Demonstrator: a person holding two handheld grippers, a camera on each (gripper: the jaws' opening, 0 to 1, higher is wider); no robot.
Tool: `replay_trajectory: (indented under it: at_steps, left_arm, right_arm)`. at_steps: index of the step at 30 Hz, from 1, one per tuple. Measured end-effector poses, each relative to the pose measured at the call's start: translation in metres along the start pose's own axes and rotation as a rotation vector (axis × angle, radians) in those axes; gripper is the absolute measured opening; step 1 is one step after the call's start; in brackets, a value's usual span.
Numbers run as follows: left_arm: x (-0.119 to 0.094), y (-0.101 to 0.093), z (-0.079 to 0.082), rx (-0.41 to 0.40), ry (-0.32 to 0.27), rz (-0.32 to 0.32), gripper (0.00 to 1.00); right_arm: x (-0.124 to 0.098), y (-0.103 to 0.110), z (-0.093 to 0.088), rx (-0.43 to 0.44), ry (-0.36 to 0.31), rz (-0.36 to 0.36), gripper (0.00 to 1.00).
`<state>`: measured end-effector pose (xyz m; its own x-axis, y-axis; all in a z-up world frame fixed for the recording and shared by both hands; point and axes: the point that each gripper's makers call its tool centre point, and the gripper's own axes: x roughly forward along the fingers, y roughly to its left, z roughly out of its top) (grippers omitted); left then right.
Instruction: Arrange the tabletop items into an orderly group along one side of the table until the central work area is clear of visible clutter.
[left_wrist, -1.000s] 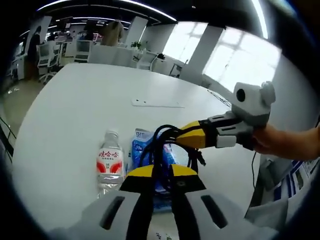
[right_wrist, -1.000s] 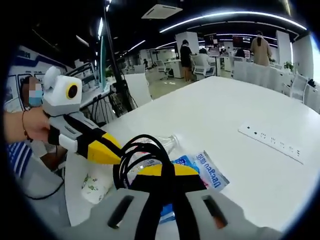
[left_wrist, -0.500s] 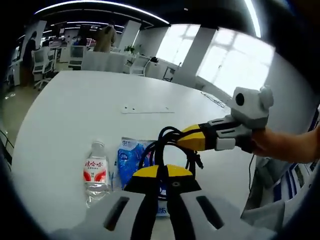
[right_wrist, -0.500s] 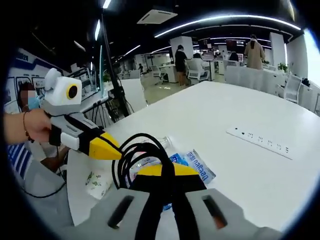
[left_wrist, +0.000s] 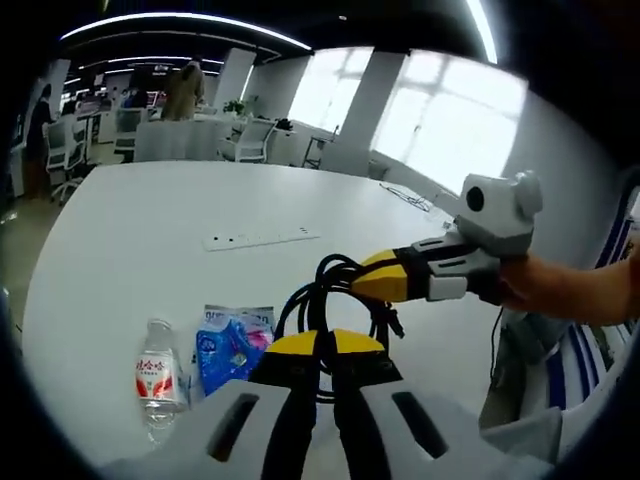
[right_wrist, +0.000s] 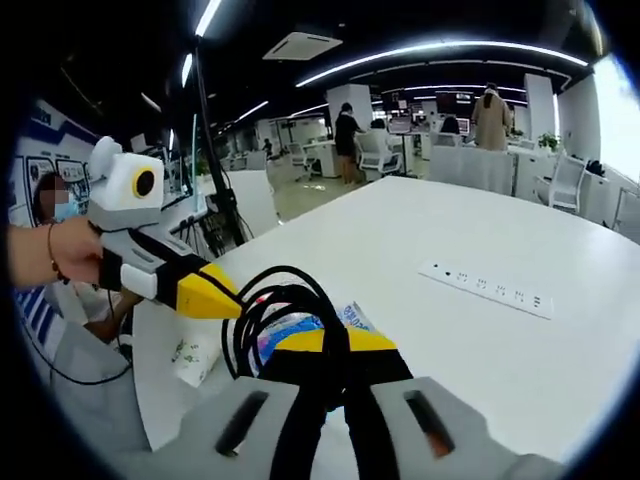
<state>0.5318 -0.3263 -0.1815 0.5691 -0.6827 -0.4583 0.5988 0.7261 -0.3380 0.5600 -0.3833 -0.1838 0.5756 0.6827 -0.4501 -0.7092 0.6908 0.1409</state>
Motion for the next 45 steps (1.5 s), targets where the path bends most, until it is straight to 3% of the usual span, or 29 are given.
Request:
replay_trajectory:
  at_steps: [9,27,45]
  left_arm:
    - [0.014,-0.027,0.007,0.015,-0.01,-0.028,0.0]
    - [0.04,-0.081,0.006,0.056,0.018,-0.09,0.0]
    - [0.08,-0.138,-0.009,0.085,0.062,-0.159,0.0]
  right_arm:
    - [-0.027,-0.016,-0.004,0.019,-0.014,-0.032,0.02]
    - [-0.082,-0.037,-0.022,0.052,-0.023,-0.104,0.02]
    - [-0.138,-0.068,-0.056,0.092,-0.003,-0.189,0.02]
